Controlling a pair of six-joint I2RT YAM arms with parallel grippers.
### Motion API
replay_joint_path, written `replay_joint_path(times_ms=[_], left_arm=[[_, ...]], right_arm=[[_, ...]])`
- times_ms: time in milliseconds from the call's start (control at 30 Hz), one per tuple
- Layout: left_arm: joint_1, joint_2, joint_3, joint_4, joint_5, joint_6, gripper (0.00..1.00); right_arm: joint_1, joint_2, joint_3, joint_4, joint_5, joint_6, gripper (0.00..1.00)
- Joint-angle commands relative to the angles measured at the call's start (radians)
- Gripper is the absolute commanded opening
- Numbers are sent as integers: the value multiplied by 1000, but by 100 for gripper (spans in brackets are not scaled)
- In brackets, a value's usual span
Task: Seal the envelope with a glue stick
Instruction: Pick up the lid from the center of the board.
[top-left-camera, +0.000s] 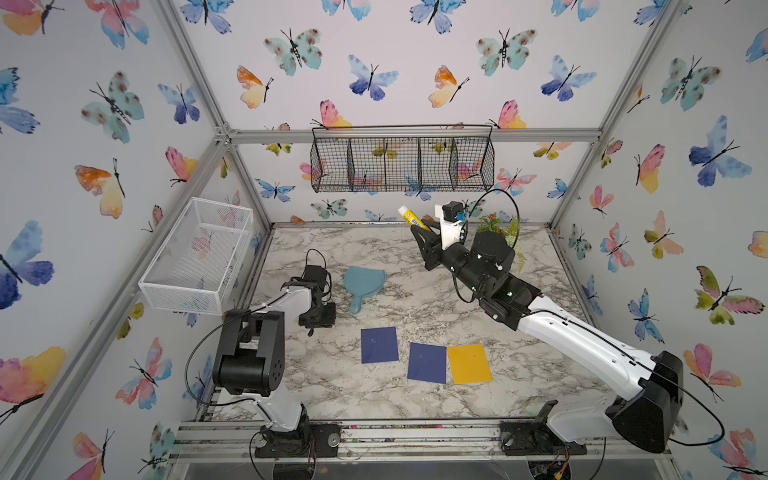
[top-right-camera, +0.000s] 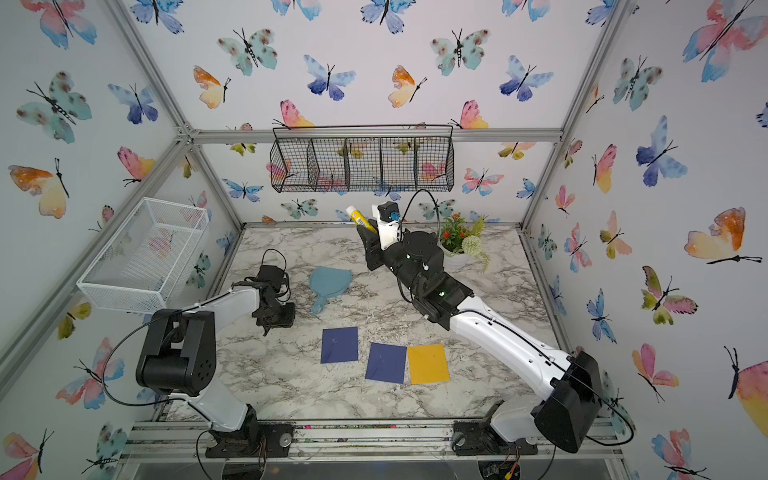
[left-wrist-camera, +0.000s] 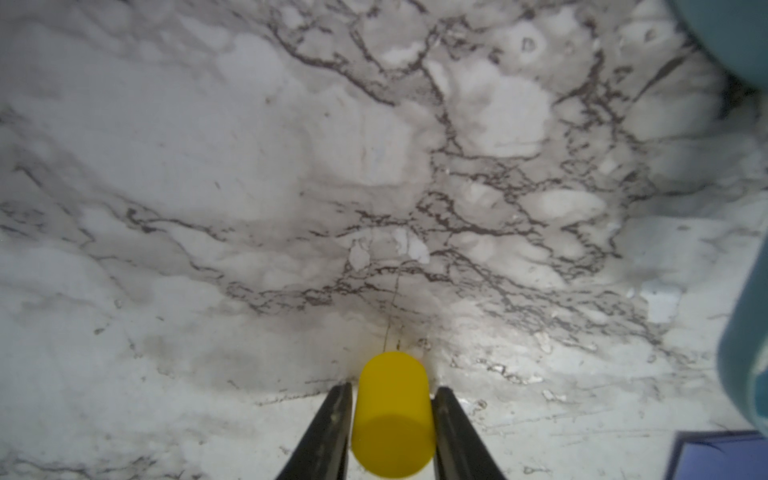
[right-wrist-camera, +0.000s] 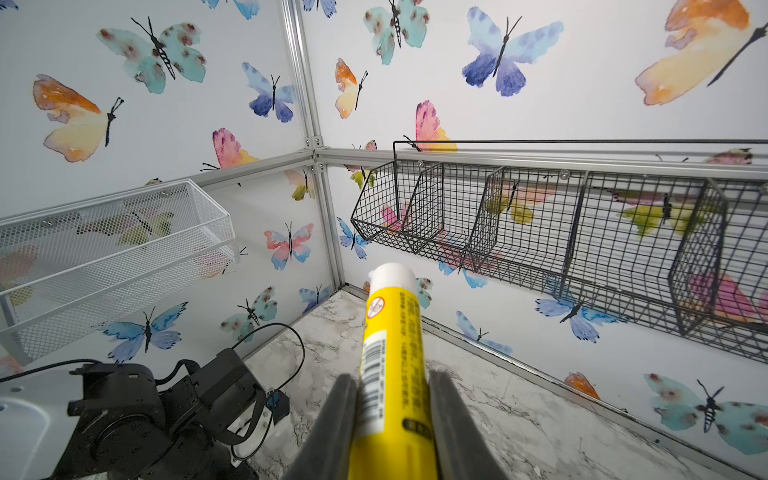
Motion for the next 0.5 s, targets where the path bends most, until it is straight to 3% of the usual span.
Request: replay_joint_path(times_ms=[0, 467], left_arm=[[3, -25, -4, -5, 7, 10, 37], [3, -66, -21, 3, 20, 10, 37]], right_arm=[[-4, -16, 5, 4, -2, 2, 2], [-4, -13, 19, -5, -8, 10, 2]])
